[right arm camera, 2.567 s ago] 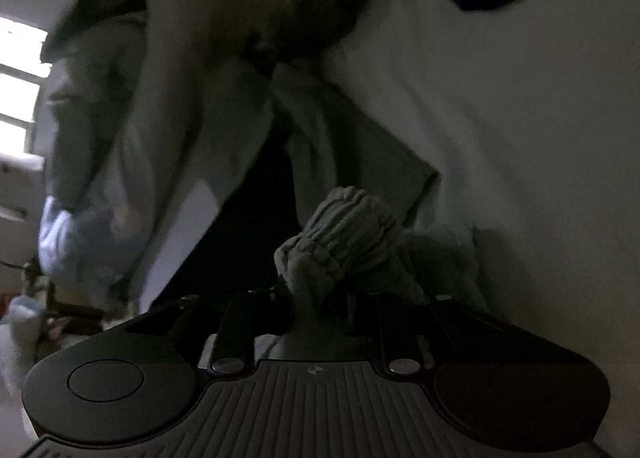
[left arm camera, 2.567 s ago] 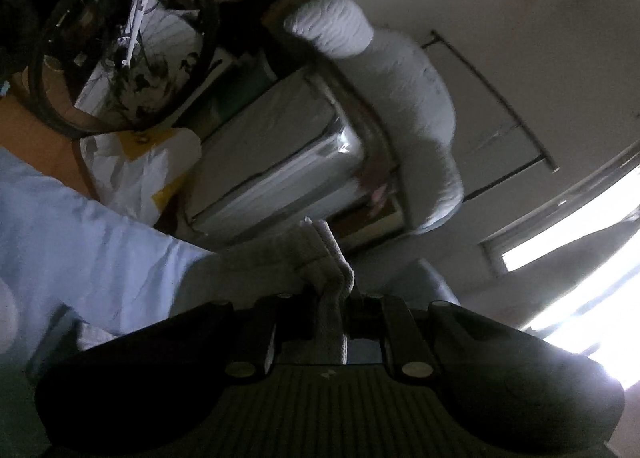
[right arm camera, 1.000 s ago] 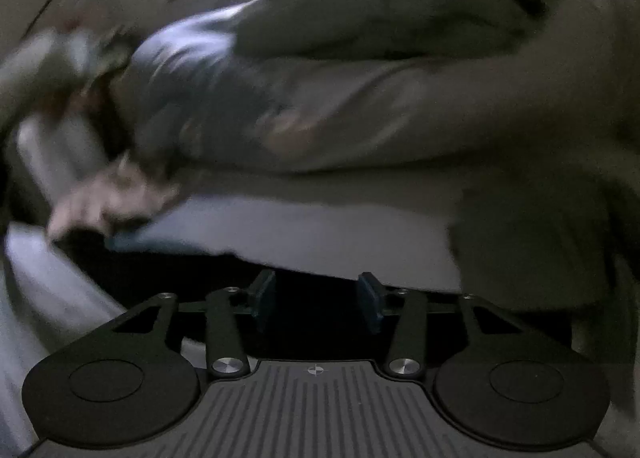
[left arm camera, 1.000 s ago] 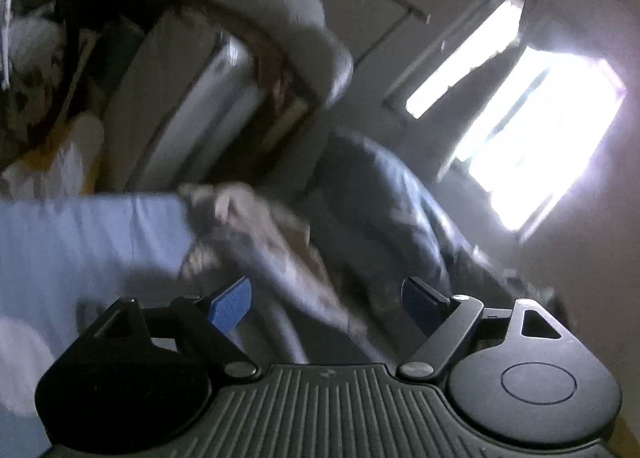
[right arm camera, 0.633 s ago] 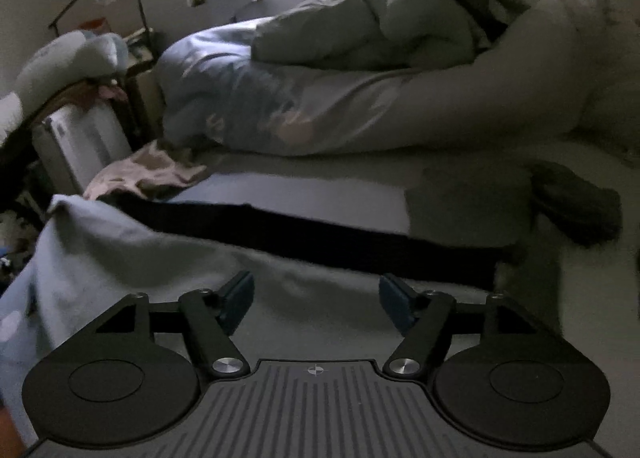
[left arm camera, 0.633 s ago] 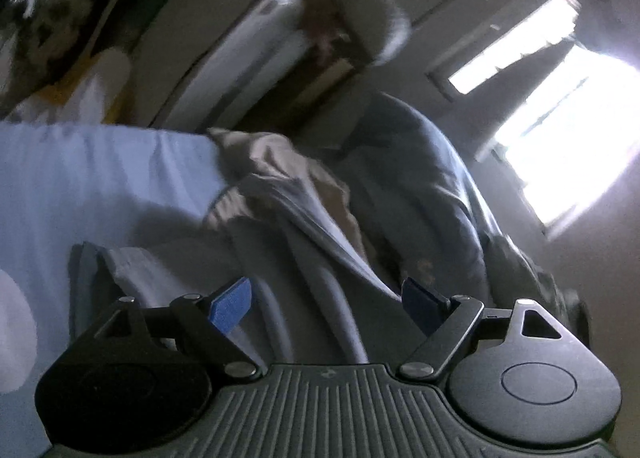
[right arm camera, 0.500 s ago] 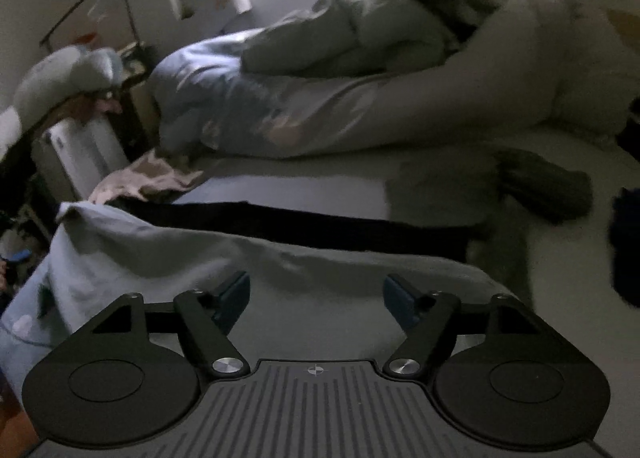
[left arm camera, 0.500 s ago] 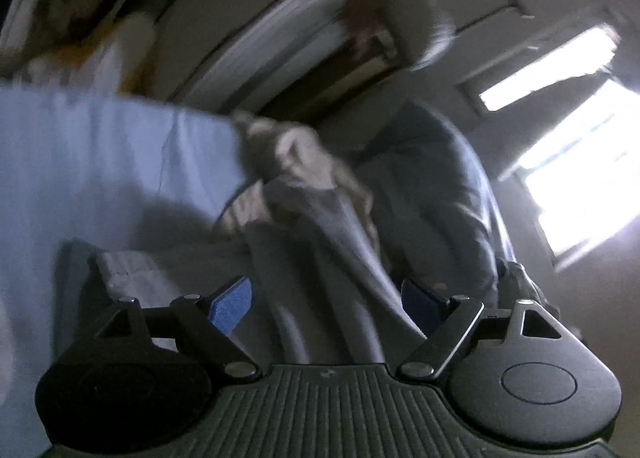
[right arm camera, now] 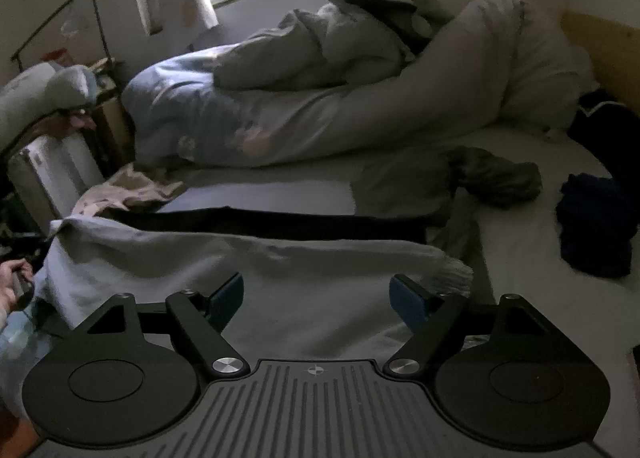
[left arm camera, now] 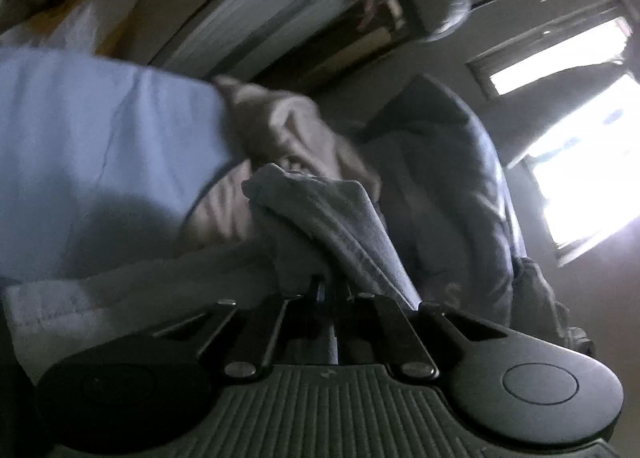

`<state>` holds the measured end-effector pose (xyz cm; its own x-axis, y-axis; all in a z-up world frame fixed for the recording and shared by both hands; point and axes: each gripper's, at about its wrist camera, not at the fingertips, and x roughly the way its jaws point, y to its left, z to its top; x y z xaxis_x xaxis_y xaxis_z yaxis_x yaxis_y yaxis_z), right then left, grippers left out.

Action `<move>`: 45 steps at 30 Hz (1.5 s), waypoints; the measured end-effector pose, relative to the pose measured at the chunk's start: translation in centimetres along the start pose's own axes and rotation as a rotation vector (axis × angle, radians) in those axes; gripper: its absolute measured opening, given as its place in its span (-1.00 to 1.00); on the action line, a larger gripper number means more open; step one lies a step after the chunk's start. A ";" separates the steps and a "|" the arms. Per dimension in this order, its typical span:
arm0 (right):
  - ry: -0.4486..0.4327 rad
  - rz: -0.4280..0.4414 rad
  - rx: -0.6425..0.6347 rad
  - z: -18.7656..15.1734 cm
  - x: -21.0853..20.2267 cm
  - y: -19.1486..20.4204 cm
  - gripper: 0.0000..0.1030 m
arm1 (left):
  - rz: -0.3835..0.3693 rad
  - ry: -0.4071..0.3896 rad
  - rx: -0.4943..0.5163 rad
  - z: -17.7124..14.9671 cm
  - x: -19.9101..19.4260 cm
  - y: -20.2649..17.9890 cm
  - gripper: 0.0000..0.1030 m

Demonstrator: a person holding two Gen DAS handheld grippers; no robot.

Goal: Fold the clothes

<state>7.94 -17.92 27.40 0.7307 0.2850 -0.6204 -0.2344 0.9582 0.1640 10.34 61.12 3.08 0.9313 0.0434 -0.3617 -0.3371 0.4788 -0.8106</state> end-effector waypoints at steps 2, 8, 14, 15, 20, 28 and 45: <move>-0.003 0.014 -0.012 0.0 0.0 0.5 0.61 | -0.019 -0.035 0.020 0.5 -1.5 -1.0 -0.89; -0.010 0.064 -0.036 0.1 -0.3 1.5 0.62 | -0.067 -0.191 0.106 2.4 -10.0 -4.9 -0.89; -0.030 0.096 -0.004 0.2 -0.9 1.2 0.62 | 0.097 -0.164 0.013 -0.1 -11.0 1.3 -0.89; -0.034 0.102 0.002 0.3 -1.0 1.2 0.62 | 0.135 -0.129 -0.004 -0.6 -10.4 2.8 -0.89; -0.045 0.110 -0.006 0.5 -1.6 1.2 0.62 | 0.206 -0.068 -0.112 -2.1 -9.1 8.5 -0.80; -0.037 0.058 0.015 -0.3 -2.8 -0.1 0.72 | 0.011 -0.092 -0.105 -3.1 -11.9 7.1 0.71; -0.017 0.021 -0.020 -0.9 -3.5 0.4 0.74 | 0.018 -0.090 -0.335 -1.8 -4.6 9.0 -0.43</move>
<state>4.71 -18.57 28.96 0.7366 0.3053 -0.6035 -0.2623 0.9514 0.1612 2.77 63.71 -3.40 0.9283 0.1330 -0.3472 -0.3660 0.1630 -0.9162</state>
